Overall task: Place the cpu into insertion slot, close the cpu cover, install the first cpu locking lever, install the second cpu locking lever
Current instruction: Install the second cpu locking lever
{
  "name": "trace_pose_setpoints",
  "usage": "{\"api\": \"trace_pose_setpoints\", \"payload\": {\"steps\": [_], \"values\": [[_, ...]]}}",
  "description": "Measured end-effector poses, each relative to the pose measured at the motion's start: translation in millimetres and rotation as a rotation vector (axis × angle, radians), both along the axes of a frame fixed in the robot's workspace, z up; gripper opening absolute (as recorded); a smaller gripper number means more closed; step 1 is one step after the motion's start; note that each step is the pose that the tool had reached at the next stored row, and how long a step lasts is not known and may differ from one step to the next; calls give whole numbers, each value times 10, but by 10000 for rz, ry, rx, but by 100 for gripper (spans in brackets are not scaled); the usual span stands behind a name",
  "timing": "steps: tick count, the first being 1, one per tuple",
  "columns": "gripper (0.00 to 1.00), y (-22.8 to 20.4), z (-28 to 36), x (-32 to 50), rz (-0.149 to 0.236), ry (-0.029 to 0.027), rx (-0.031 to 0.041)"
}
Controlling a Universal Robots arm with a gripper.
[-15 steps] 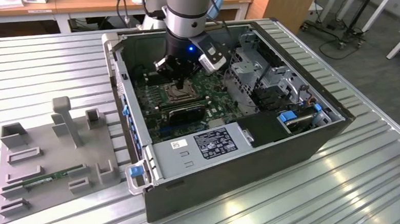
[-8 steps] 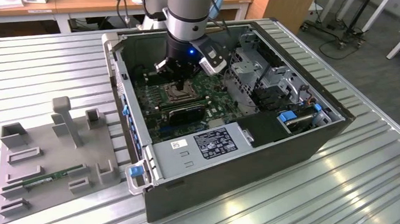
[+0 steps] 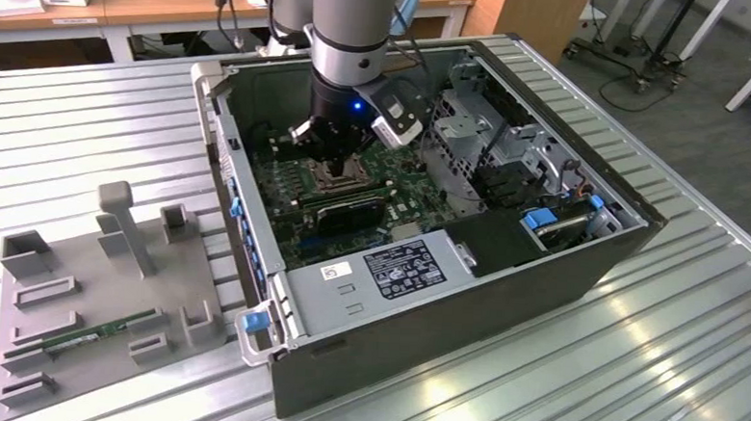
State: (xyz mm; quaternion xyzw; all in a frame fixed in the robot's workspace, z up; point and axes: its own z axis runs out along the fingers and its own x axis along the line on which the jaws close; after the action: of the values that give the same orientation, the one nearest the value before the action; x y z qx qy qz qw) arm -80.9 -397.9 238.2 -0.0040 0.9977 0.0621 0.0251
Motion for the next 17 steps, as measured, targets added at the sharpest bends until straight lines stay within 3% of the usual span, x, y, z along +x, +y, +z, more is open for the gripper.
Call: {"api": "trace_pose_setpoints", "payload": {"steps": [4, 17], "values": [[11, 2, -44, -13, 0, 7, -138], [11, 56, -90, -102, 0, 8, -145]]}}
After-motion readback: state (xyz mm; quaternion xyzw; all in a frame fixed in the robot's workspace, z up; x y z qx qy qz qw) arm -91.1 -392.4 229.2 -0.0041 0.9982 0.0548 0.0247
